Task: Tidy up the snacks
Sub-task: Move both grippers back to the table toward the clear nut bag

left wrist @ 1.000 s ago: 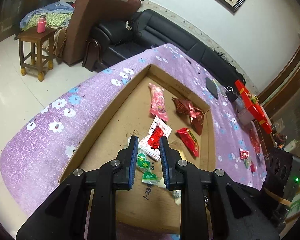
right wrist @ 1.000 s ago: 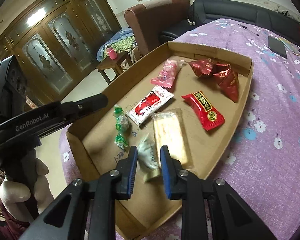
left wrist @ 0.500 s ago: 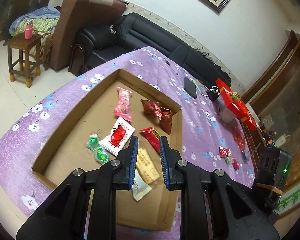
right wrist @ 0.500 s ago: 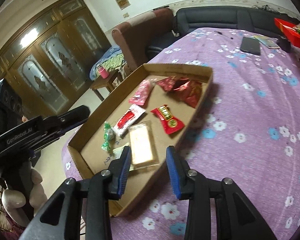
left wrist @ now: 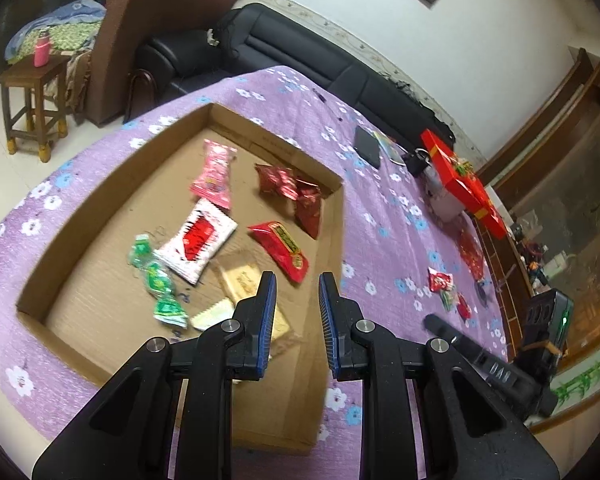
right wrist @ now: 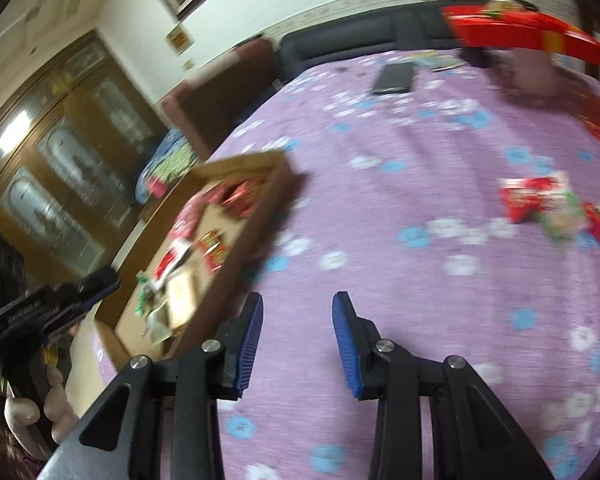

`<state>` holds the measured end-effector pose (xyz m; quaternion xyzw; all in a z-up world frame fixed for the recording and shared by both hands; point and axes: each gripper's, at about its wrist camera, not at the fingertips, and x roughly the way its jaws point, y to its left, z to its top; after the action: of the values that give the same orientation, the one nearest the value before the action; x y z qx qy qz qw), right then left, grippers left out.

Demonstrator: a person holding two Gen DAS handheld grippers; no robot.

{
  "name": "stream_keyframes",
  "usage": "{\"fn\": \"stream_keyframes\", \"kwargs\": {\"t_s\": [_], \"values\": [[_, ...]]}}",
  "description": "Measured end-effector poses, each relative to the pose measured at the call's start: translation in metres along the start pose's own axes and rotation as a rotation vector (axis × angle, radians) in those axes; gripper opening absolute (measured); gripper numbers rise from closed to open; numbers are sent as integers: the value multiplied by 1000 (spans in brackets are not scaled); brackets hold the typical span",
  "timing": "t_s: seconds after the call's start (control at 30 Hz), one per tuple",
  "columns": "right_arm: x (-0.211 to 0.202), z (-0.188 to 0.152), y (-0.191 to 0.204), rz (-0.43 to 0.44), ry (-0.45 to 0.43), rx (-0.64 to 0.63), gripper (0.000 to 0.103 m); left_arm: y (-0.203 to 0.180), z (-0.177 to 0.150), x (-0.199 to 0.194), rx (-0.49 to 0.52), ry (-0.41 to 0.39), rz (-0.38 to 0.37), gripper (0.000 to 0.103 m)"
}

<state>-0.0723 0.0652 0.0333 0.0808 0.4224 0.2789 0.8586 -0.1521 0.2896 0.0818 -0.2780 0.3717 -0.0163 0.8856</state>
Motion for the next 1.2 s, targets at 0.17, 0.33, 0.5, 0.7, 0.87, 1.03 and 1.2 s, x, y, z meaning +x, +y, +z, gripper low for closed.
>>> {"fn": "stream_keyframes", "kwargs": {"t_s": [0.17, 0.33, 0.5, 0.7, 0.87, 1.03, 1.2], "values": [[-42, 5, -62, -97, -85, 107, 39, -24, -9, 19, 61, 62, -34, 20], [-66, 15, -115, -191, -137, 175, 39, -51, -20, 39, 116, 130, -54, 20], [-69, 29, -156, -255, -172, 228, 39, -71, -30, 51, 159, 172, -51, 20], [-51, 42, -170, -225, -150, 227, 39, -91, -37, 65, 209, 202, -20, 20], [-30, 45, -163, -215, -105, 213, 39, -106, -45, 79, 246, 235, -12, 20], [-13, 50, -159, -252, -77, 185, 39, -116, -52, 88, 275, 264, -14, 20], [-3, 51, -161, -296, -84, 169, 40, -122, -56, 95, 301, 285, -17, 20]]}}
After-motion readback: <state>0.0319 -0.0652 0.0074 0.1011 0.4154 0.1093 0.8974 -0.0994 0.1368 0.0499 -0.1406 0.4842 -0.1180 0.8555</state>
